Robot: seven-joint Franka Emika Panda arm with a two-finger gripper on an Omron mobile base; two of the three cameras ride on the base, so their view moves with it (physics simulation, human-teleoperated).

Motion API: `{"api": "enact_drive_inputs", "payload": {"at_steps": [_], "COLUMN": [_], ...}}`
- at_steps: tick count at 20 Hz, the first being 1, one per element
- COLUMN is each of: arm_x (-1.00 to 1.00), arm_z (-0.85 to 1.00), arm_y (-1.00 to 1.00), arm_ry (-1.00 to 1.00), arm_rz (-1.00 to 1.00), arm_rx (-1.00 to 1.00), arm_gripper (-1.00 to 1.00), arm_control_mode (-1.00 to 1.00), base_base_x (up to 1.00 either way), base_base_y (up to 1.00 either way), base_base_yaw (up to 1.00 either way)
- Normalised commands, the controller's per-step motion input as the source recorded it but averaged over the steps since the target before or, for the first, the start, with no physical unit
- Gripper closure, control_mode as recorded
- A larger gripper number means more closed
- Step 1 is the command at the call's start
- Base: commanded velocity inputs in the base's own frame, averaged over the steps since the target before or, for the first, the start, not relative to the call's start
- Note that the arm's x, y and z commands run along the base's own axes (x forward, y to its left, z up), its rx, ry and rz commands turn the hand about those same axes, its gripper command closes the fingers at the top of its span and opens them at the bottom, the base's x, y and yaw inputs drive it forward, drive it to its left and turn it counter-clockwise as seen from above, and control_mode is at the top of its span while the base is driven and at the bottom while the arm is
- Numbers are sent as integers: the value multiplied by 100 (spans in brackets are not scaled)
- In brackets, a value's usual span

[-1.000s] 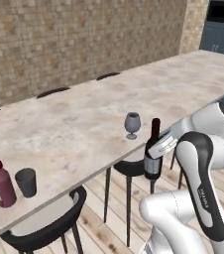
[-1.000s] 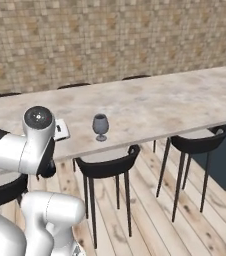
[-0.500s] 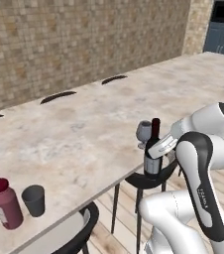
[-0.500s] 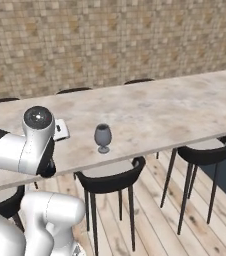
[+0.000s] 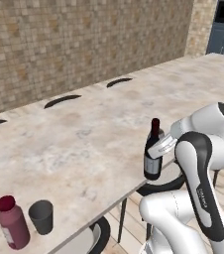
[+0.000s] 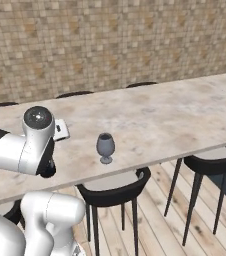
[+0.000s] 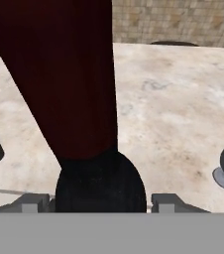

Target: There is a wine glass and glass cup on the dining counter. Place the wine bottle next to the wine glass and the juice bottle next to the glass cup.

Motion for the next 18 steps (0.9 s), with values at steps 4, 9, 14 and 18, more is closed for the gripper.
{"api": "enact_drive_inputs", "payload": {"at_steps": [4, 9, 14, 18], "arm_x": [0, 0, 0, 0], "arm_z": [0, 0, 0, 0], "arm_y": [0, 0, 0, 0], "arm_ry": [0, 0, 0, 0], "arm_rz": [0, 0, 0, 0], "arm_rx": [0, 0, 0, 0], "arm_gripper": [100, 100, 100, 100], "arm_control_mode": [100, 100, 100, 100], "base_base_x": [29, 2, 0, 2], "base_base_y": [0, 0, 0, 0], "base_base_yaw": [0, 0, 0, 0]}}
